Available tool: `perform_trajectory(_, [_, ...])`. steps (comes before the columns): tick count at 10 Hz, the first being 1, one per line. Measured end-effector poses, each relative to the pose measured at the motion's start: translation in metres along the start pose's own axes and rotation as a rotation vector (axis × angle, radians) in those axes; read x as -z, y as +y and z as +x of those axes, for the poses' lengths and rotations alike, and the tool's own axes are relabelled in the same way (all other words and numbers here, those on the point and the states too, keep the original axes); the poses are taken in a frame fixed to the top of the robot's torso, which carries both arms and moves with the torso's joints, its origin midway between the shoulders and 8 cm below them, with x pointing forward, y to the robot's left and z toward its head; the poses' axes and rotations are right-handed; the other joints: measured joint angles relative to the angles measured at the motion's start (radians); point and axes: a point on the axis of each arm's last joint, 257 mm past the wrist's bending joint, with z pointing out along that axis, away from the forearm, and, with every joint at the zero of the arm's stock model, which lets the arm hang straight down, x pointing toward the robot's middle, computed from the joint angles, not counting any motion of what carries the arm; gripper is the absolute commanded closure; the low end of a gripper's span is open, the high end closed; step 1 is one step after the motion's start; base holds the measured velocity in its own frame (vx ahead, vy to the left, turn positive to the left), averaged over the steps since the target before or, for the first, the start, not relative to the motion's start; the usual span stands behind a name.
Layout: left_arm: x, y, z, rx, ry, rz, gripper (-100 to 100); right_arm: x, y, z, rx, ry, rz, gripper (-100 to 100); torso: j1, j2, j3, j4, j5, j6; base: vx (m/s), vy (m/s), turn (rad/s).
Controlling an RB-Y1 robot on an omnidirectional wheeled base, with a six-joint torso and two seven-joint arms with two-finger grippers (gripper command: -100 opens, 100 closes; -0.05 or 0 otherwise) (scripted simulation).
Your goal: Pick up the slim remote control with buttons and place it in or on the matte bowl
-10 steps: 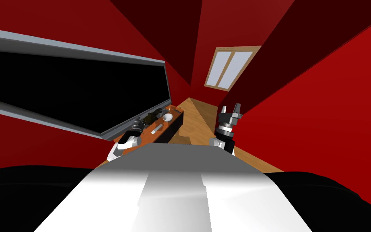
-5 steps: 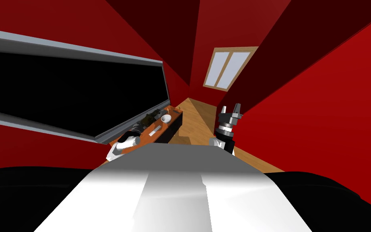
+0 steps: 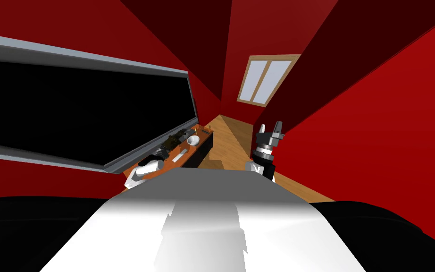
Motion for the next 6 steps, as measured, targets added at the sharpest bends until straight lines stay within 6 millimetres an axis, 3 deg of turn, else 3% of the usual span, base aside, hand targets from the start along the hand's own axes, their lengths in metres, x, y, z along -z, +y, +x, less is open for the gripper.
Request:
perform_trajectory(2, [0.001,0.026,-0.018,0.032,-0.026,-0.076,-100,0.0,0.0,0.0,0.0,0.0,0.0,0,0.001,0.0,0.0,0.0,0.0,0.0,0.064,0.003,-0.043])
perform_trajectory(4, [0.0,0.036,-0.023,0.048,-0.039,-0.122,-100,0.0,0.0,0.0,0.0,0.0,0.0,0,0.0,0.002,0.001,0.0,0.0,0.0,0.034,0.002,-0.031])
perform_trajectory(6, [-0.002,0.058,-0.031,0.077,-0.061,-0.19,-100,0.0,0.0,0.0,0.0,0.0,0.0,0,0.0,0.001,0.001,0.0,0.0,0.0,0.064,-0.001,-0.041])
